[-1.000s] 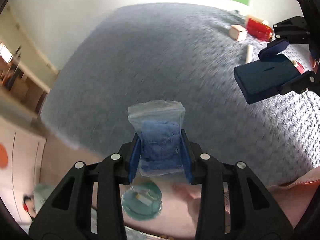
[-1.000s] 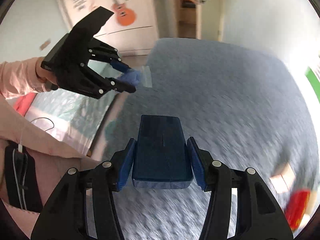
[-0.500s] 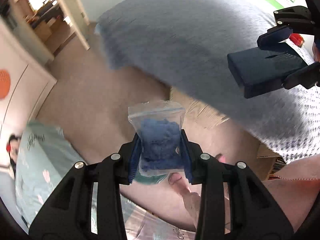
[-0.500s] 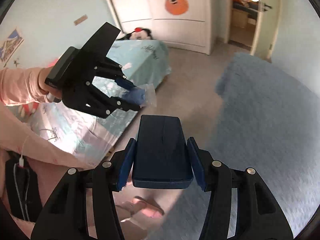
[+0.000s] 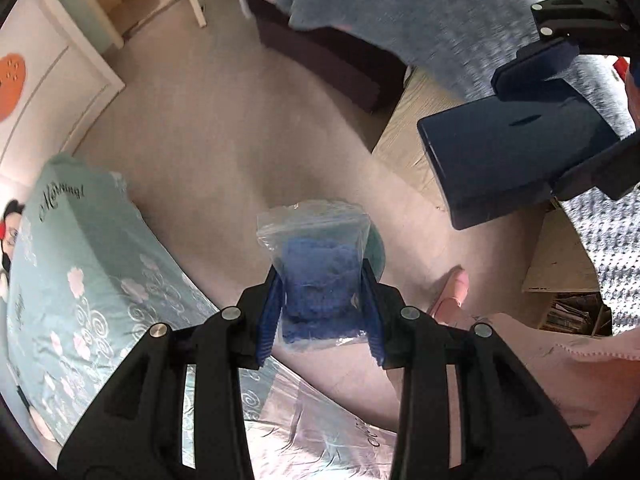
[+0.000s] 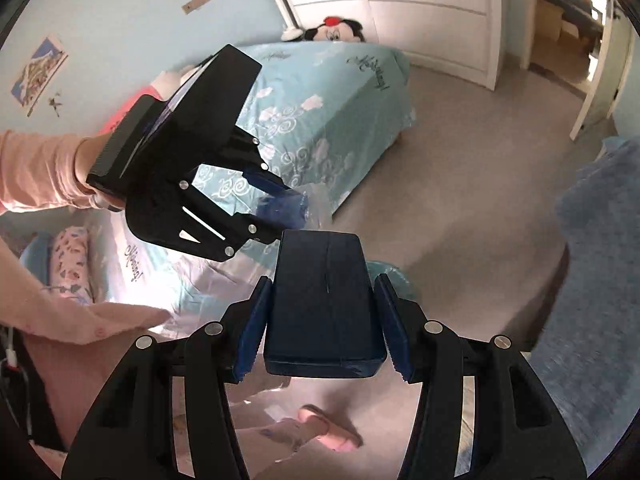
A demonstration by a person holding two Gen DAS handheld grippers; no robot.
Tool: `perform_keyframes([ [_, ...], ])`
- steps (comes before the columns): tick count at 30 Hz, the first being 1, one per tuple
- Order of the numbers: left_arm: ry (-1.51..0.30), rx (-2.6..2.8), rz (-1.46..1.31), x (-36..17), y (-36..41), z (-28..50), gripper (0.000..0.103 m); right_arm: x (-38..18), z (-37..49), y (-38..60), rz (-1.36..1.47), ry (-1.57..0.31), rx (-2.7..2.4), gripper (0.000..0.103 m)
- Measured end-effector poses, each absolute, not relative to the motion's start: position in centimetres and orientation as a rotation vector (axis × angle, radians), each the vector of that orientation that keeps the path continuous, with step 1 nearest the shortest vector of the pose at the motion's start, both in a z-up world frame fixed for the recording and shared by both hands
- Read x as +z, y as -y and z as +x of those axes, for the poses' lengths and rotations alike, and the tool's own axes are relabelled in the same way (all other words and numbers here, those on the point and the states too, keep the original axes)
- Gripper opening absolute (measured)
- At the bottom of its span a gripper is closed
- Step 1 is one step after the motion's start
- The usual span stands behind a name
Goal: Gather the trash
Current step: 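Carry the blue pouch and dark blue box over the wastebasket with both grippers, then open both grippers to drop the pouch and box into the wastebasket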
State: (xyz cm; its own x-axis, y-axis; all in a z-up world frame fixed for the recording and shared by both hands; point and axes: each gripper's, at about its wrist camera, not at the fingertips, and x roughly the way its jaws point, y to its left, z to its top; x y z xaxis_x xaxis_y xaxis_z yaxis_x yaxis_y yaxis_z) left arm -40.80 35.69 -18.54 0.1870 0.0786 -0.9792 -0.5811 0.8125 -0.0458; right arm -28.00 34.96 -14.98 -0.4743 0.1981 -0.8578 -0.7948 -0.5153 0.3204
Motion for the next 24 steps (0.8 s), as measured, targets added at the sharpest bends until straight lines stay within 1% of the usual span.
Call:
perform_keyframes([
  [4,-1.332,0.457,-0.511,-22.7,-36.9,-41.2,0.034,-19.9,-28.9,-36.2,-1.058,-1.056,2.004,0.053],
  [11,-1.366,0.419,-0.646,-32.9,-38.5,-42.0,0.034,-32.9,-29.1,-37.5,-1.031,-1.282,1.876,0.053],
  [15,-1.392,0.399,-0.704,-39.3,-38.9,-41.5,0.034,-39.2,-28.6,-37.8,-1.010,-1.369,1.833,0.053],
  [20,-1.428,0.384,-0.719,-45.7,-39.1,-41.0,0.035,-45.2,-27.7,-37.9,-1.003,-1.420,1.782,0.054],
  [21,-1.436,0.388,-0.718,-46.8,-39.0,-40.9,0.039,-46.5,-27.4,-37.9,-0.996,-1.447,1.766,0.056],
  [22,-1.447,0.390,-0.714,-47.6,-39.1,-40.9,0.061,-47.4,-27.4,-37.8,-0.994,-1.457,1.752,0.056],
  [23,-1.462,0.411,-0.694,-48.5,-38.9,-40.6,0.071,-48.1,-27.1,-37.6,-0.990,-1.457,1.733,0.060],
  [24,-1.452,0.404,-0.669,-49.1,-38.7,-40.5,0.079,-48.5,-26.9,-37.6,-0.991,-1.448,1.721,0.072],
])
